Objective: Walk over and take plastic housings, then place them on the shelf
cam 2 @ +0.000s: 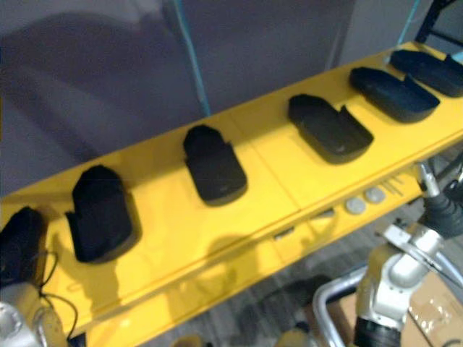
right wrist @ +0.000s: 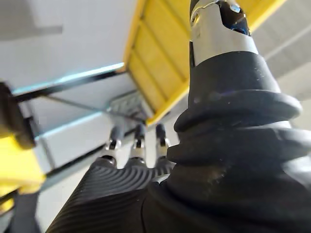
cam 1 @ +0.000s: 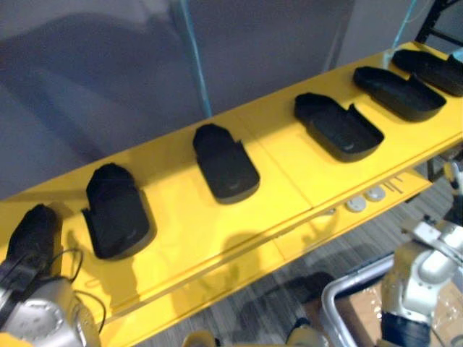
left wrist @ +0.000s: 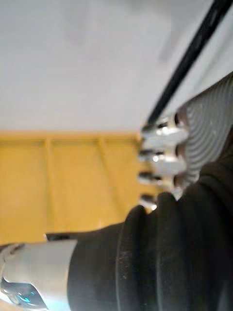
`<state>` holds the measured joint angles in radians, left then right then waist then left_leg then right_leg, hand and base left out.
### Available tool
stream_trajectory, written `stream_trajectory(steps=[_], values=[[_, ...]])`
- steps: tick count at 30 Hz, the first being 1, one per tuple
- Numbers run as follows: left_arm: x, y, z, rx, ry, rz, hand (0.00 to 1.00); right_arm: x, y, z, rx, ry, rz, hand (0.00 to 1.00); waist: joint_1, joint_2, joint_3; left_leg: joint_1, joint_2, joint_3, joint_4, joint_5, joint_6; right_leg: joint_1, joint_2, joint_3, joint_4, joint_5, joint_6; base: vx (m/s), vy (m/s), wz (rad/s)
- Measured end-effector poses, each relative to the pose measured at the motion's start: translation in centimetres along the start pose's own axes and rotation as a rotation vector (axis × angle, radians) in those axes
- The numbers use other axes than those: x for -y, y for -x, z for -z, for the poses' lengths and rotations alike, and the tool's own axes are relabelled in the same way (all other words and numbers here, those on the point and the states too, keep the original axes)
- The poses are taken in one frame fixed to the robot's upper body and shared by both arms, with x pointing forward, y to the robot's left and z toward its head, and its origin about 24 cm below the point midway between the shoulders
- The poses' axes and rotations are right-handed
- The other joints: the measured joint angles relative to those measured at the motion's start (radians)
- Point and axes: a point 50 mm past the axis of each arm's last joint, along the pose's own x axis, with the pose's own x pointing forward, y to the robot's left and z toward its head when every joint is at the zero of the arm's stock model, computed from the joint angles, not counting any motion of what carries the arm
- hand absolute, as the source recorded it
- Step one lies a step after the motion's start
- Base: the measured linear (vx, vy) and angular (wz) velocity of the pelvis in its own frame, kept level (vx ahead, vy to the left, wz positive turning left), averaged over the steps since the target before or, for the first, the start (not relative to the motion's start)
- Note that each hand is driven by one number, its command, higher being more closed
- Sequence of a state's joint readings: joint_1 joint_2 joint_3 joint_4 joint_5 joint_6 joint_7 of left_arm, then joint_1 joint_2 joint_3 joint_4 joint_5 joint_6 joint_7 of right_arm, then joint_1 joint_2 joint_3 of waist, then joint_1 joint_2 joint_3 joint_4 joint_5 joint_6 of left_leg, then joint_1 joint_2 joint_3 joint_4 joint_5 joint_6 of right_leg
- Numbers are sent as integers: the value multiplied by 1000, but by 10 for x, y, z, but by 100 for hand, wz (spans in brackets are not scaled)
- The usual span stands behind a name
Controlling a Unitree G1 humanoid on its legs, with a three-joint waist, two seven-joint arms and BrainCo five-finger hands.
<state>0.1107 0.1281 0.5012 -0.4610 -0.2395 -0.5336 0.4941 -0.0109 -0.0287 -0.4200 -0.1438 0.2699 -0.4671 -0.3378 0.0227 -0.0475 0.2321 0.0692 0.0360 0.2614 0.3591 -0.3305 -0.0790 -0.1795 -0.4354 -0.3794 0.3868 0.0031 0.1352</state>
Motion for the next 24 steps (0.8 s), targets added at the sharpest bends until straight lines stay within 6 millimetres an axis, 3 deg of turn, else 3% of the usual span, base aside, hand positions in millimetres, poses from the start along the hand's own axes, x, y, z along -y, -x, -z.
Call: stream_trajectory(steps=[1, 2, 3, 4, 6, 8, 11, 13, 14, 17, 21, 24], values=[[-4, 4, 8, -53, -33, 7, 0, 2, 9, 4, -39, 33, -10, 0, 9, -18, 5, -2, -14, 10, 6, 0, 1, 23, -8, -22, -29, 32, 1, -240, 271, -19], [-8, 8, 15, -105, -55, 6, 0, 4, 17, 5, -57, 65, -31, 0, 12, -19, 9, -7, -11, 24, 25, 0, 6, 57, -1, -62, -84, 102, 4, -271, 263, -13], [-12, 14, 19, -158, -67, -8, 0, 3, 21, 1, -57, 72, -63, 0, -5, 8, 13, -28, 13, 29, 39, -4, 52, 54, 27, -48, -108, 207, -11, -225, 204, 2], [-12, 15, 20, -164, -69, -9, 0, 4, 22, -1, -50, 73, -69, 0, -16, 25, 17, -32, 21, 29, 28, -7, 79, 39, 40, -18, -68, 207, -15, -233, 232, 15], [-11, 16, 21, -173, -64, 10, 0, 8, 24, -8, -39, 90, -82, 0, -41, 34, 20, -33, 25, 20, 11, 16, 106, -6, 63, 77, 207, 60, -51, -103, 107, 21], [-10, 17, 21, -179, -61, 17, 0, 10, 26, -12, -27, 93, -88, 0, -37, 36, 18, -39, 19, 15, -2, 32, 103, 20, 96, 88, 307, -39, -48, -61, 2, 1], [-9, 21, 22, -213, -63, 2, 0, 12, 27, -12, -34, 107, -89, 0, -36, 42, 15, -75, 12, -18, -11, 59, 88, 106, 156, 111, 155, -119, -6, -58, -74, 22], [-12, 26, 19, -227, -65, -19, 0, 12, 28, -11, -38, 112, -94, 0, -34, 40, 0, -109, 8, -43, -14, 69, 75, 186, 187, 101, -27, -153, -16, -74, -147, 31], [-15, 31, 14, -227, -63, -44, 0, 6, 27, -11, -25, 117, -127, 0, -24, 32, -25, -149, 15, -42, -5, 75, 64, 204, 211, 103, -138, -157, 18, -80, -191, 8], [-17, 44, 5, -244, -42, -117, 0, -6, 23, -12, 4, 134, -182, 0, -3, 79, -31, -176, 60, -47, -26, 111, 35, 204, 267, 89, -227, -103, -10, 12, -142, -5], [-16, 43, -6, -184, -18, -127, 0, -7, 21, -14, 22, 160, -199, 0, -2, 76, -36, -147, 74, -49, -101, 153, 11, 222, 297, 80, -271, -87, -34, 26, -119, 2], [-8, 46, -8, -146, -80, -107, 0, 5, 25, -14, -5, 173, -194, 0, -11, 62, -37, -97, 59, -46, -193, 194, 6, 255, 296, 71, -296, -85, -37, 35, -50, 7]])
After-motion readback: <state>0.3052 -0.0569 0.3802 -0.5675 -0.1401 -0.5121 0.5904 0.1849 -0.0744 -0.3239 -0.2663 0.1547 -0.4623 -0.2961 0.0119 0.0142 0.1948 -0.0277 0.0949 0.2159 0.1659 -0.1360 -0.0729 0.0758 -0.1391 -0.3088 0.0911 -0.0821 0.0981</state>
